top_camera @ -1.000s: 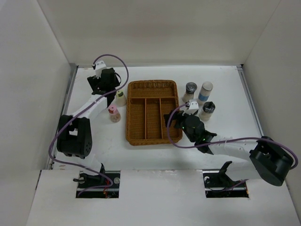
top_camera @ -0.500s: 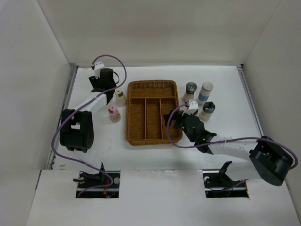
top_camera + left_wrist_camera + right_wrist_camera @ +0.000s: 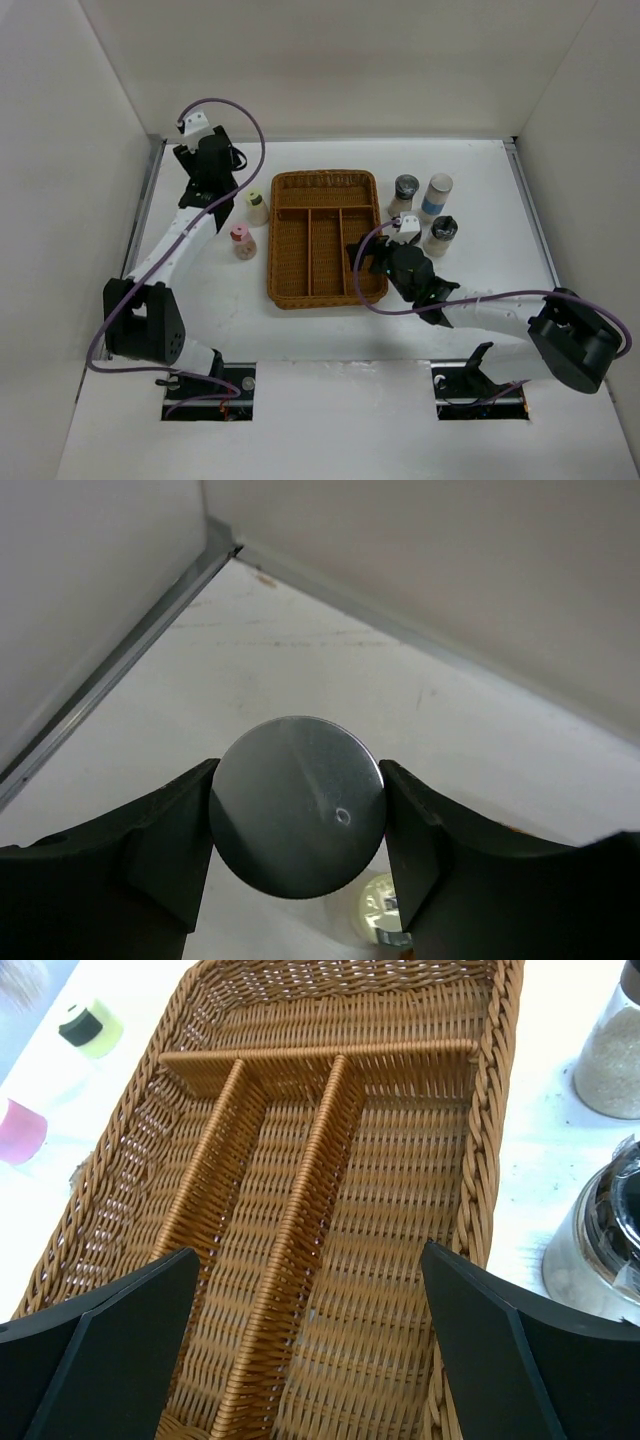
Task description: Organize the condiment bottles
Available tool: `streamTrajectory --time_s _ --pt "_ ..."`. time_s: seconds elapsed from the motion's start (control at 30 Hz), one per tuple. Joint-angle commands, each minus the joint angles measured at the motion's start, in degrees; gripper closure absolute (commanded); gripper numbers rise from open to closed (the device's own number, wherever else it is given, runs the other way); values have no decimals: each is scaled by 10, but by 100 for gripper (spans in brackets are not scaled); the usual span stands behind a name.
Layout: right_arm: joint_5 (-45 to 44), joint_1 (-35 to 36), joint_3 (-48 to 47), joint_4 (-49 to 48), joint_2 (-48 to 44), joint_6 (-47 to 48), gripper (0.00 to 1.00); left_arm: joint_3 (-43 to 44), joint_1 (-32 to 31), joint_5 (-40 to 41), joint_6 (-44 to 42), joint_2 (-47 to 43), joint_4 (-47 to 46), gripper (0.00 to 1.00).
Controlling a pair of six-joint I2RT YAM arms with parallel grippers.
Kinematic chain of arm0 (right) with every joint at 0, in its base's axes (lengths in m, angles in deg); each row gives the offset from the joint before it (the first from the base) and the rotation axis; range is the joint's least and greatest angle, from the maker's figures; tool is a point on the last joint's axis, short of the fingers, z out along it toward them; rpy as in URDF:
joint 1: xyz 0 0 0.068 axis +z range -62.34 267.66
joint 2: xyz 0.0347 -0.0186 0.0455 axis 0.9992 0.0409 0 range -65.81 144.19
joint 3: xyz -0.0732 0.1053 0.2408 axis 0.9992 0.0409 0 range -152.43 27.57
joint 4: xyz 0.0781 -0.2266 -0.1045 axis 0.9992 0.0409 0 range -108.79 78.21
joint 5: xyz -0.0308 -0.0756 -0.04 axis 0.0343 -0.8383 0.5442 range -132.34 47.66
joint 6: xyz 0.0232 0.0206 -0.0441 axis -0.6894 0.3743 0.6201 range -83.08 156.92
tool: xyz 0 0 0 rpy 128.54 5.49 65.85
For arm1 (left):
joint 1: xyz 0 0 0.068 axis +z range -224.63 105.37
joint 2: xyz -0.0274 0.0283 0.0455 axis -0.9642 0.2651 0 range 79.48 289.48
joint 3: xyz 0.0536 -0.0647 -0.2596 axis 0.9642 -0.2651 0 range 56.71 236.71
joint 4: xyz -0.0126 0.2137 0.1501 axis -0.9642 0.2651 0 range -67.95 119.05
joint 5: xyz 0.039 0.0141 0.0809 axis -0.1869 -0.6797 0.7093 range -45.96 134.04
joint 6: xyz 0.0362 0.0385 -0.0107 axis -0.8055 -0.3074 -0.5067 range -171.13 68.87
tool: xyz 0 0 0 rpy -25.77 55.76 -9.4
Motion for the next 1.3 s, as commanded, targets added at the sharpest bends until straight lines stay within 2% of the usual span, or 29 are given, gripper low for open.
streamTrajectory --time_s 0.0,0.27,0.5,1.07,1.27 --pt "9 -7 -20 -23 1 -12 0 42 -39 1 -16 -46 -69 61" --pt "3 -13 -12 -22 -18 -18 0 89 -127 -35 -14 -10 -70 61" --pt "-5 -23 -3 -19 -36 -23 0 100 -165 -39 -4 52 -83 61" --pt "3 -24 -9 -17 -26 -21 0 102 -175 -65 9 166 -98 60" --pt "5 -24 -9 -17 -22 -21 0 91 -173 -65 15 180 -99 53"
